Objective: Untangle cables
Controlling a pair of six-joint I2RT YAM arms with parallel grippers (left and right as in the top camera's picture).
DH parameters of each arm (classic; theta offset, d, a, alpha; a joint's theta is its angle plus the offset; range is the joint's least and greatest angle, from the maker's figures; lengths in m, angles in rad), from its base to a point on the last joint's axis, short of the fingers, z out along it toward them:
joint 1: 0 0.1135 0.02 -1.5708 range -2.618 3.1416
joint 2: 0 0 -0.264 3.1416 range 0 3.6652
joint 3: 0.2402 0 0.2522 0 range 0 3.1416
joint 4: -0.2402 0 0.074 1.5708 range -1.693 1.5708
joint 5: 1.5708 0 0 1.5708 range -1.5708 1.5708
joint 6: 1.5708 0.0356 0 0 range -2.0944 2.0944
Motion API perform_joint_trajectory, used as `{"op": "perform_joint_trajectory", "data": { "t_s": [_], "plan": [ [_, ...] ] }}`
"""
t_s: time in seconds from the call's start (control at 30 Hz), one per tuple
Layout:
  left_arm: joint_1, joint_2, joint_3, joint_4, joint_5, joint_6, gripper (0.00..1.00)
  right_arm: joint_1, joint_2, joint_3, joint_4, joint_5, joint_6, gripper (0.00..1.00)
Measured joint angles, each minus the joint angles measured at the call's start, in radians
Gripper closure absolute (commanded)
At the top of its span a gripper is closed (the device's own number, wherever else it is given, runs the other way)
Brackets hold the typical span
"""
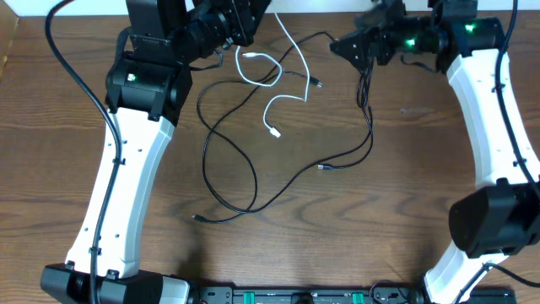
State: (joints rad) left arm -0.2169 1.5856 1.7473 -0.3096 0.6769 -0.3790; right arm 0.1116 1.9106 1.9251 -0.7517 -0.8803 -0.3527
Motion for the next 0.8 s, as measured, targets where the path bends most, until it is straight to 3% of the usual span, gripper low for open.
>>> {"op": "perform_joint_trajectory", "data": {
  "t_s": [0.1, 0.3, 0.37, 0.43, 0.5, 0.57, 0.67, 0.73, 0.8],
  "plan": [
    [0.0, 0.0, 0.0, 0.014, 0.084, -0.014, 0.93, 0.033, 0.013, 0.0, 0.047, -0.059, -0.042, 0.13],
    [0.0, 0.0, 0.0, 0.053, 0.271, -0.025, 0.93, 0.14, 0.014, -0.003, 0.192, -0.095, -0.086, 0.33],
    [0.0, 0.0, 0.0, 0.052, 0.298, -0.032, 0.93, 0.158, 0.014, -0.003, 0.236, -0.095, -0.069, 0.47],
    [0.0, 0.0, 0.0, 0.052, 0.318, -0.036, 0.93, 0.164, 0.014, -0.003, 0.269, -0.085, -0.035, 0.88],
    [0.0, 0.0, 0.0, 0.051, 0.325, -0.037, 0.92, 0.162, 0.014, -0.003, 0.291, -0.045, 0.039, 0.99],
    [0.0, 0.0, 0.0, 0.051, 0.327, -0.035, 0.92, 0.16, 0.014, -0.003, 0.288, 0.0, 0.105, 0.99],
    [0.0, 0.0, 0.0, 0.021, 0.274, -0.027, 0.6, 0.154, 0.014, -0.003, 0.275, 0.07, 0.191, 0.99],
    [0.0, 0.0, 0.0, -0.035, 0.182, -0.023, 0.35, 0.148, 0.014, -0.003, 0.247, 0.144, 0.249, 0.99],
    [0.0, 0.0, 0.0, -0.092, 0.062, -0.023, 0.17, 0.139, 0.012, -0.003, 0.229, 0.209, 0.291, 0.99]
  ]
}}
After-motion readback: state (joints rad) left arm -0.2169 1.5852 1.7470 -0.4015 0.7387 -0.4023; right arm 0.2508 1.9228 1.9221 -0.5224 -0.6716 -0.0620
